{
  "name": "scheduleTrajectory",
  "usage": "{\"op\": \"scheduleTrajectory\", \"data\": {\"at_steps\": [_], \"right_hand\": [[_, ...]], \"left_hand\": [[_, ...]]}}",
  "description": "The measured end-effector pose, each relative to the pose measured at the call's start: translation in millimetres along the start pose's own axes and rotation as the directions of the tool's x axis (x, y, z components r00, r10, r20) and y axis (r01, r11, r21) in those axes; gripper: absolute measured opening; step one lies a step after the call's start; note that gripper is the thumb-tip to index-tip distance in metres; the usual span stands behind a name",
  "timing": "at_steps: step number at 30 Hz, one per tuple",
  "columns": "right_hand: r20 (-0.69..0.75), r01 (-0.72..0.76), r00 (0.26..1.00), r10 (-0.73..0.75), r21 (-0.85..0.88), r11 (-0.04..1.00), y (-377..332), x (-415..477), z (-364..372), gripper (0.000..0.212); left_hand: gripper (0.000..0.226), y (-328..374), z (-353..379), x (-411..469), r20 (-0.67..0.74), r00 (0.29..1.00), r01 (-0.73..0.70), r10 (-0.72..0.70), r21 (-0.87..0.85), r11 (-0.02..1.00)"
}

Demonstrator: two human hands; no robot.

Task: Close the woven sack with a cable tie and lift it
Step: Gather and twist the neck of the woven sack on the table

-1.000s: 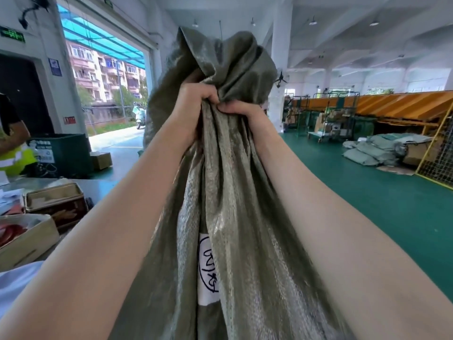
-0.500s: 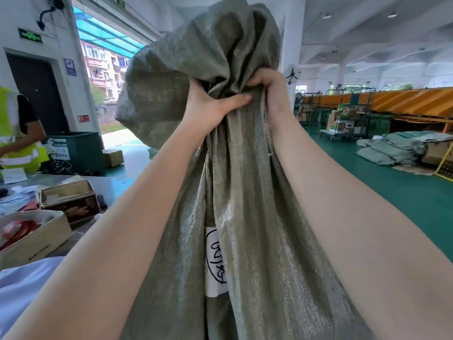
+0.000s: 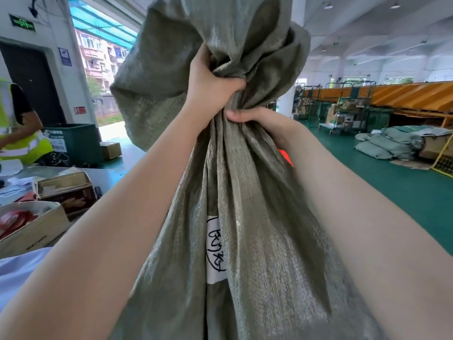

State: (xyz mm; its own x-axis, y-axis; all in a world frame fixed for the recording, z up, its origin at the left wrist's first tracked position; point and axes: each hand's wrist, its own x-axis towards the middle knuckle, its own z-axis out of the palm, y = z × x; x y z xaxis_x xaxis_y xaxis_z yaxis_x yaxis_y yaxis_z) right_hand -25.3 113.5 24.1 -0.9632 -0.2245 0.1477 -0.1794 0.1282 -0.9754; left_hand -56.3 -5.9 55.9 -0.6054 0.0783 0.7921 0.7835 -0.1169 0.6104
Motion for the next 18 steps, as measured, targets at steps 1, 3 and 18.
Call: {"op": "scheduleTrajectory", "data": {"at_steps": [1,3,18], "right_hand": [[0.008,0.032,0.999,-0.032,0.026,0.999,-1.3,0.8,5.1,0.012],[0.000,0.116,0.993,-0.117,0.098,0.988,-4.7,4.7,14.1,0.014],[-0.466,0.099,0.883,-0.049,0.083,0.992,11.9,29.4,23.9,0.007]], "left_hand": [[0.044,2.3,-0.2,1.6,0.029,1.000,0.004,-0.003,-0.015,1.000],[0.037,5.1,-2.0,4.1,0.107,0.994,0.019,-0.017,-0.019,1.000],[0.069,-12.5,-44.7,-3.7,0.276,0.733,0.369,-0.622,0.606,0.704]]}}
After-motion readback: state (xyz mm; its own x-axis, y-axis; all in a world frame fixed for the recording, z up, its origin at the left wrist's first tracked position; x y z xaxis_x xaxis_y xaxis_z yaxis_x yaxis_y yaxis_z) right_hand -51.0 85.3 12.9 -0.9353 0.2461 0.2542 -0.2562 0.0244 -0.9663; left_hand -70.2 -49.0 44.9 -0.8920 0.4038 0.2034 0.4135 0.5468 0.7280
